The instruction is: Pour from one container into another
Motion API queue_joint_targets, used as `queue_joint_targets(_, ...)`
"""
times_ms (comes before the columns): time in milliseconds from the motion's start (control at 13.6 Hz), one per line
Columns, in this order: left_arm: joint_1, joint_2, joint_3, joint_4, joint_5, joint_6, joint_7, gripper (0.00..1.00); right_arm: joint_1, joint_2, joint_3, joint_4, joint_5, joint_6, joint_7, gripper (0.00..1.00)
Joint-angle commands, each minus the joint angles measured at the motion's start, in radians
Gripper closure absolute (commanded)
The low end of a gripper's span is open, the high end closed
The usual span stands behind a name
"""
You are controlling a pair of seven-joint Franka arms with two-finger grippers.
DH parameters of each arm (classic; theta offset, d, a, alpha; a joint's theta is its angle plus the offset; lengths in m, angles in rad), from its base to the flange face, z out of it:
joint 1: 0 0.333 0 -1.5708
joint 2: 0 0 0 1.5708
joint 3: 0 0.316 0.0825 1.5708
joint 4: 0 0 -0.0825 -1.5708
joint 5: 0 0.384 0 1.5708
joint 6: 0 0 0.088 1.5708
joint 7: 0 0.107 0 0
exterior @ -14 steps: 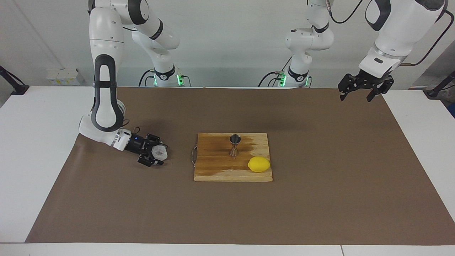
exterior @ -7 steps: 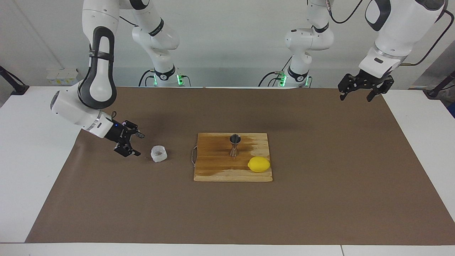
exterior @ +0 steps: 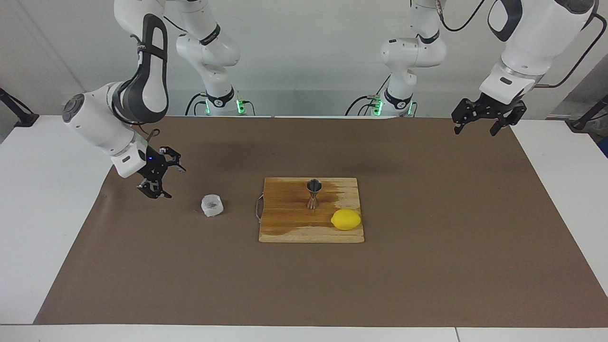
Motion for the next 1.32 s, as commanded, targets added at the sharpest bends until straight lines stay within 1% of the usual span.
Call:
queue_joint_targets(0, 0.009, -0.01, -0.006, -0.002, 0.017, -0.014, 0.009, 0.0, 0.029, -0.001, 0.006, 0.016, -0.133, -0.006, 0.308, 0.0)
queue_joint_targets(73, 0.009, -0.01, -0.006, -0.002, 0.017, -0.013, 0.009, 0.0, 0.055, -0.004, 0.004, 0.03, -0.189, -0.016, 0.41, 0.0)
queue_joint_targets(147, 0.009, -0.01, -0.006, -0.002, 0.017, -0.013, 0.009, 0.0, 0.071, -0.013, 0.006, 0.044, -0.232, -0.063, 0.532, 0.0)
queue_joint_targets(367, 0.01, -0.01, -0.006, -0.002, 0.017, -0.013, 0.009, 0.0, 0.173, -0.045, 0.01, 0.096, -0.375, -0.202, 0.965, 0.0)
queue_joint_targets(513, 0.009, -0.01, -0.006, -0.002, 0.017, -0.013, 0.009, 0.0, 0.219, -0.077, 0.012, 0.098, -0.376, -0.258, 1.232, 0.0)
queue_joint_targets(660, 0.01, -0.01, -0.006, -0.002, 0.017, -0.013, 0.009, 0.0, 0.224, -0.129, 0.01, 0.101, -0.339, -0.269, 1.522, 0.0)
queue_joint_targets(733, 0.009, -0.01, -0.006, -0.002, 0.017, -0.014, 0.009, 0.0, 0.223, -0.155, 0.01, 0.125, -0.302, -0.285, 1.59, 0.0)
queue_joint_targets(880, 0.009, -0.01, -0.006, -0.002, 0.017, -0.013, 0.009, 0.0, 0.212, -0.168, 0.007, 0.227, -0.291, -0.4, 1.594, 0.0)
queue_joint_targets(953, 0.009, -0.01, -0.006, -0.002, 0.017, -0.013, 0.009, 0.0, 0.207, -0.165, 0.0, 0.292, -0.291, -0.436, 1.592, 0.0)
queue_joint_targets(1027, 0.01, -0.01, -0.006, -0.002, 0.017, -0.013, 0.009, 0.0, 0.2, -0.163, -0.003, 0.332, -0.282, -0.474, 1.604, 0.0)
queue_joint_targets(1173, 0.009, -0.01, -0.006, -0.002, 0.017, -0.014, 0.009, 0.0, 0.157, -0.165, 0.0, 0.355, -0.257, -0.473, 1.606, 0.0)
queue_joint_targets(1247, 0.009, -0.01, -0.006, -0.002, 0.017, -0.014, 0.009, 0.0, 0.155, -0.163, 0.0, 0.357, -0.26, -0.468, 1.603, 0.0)
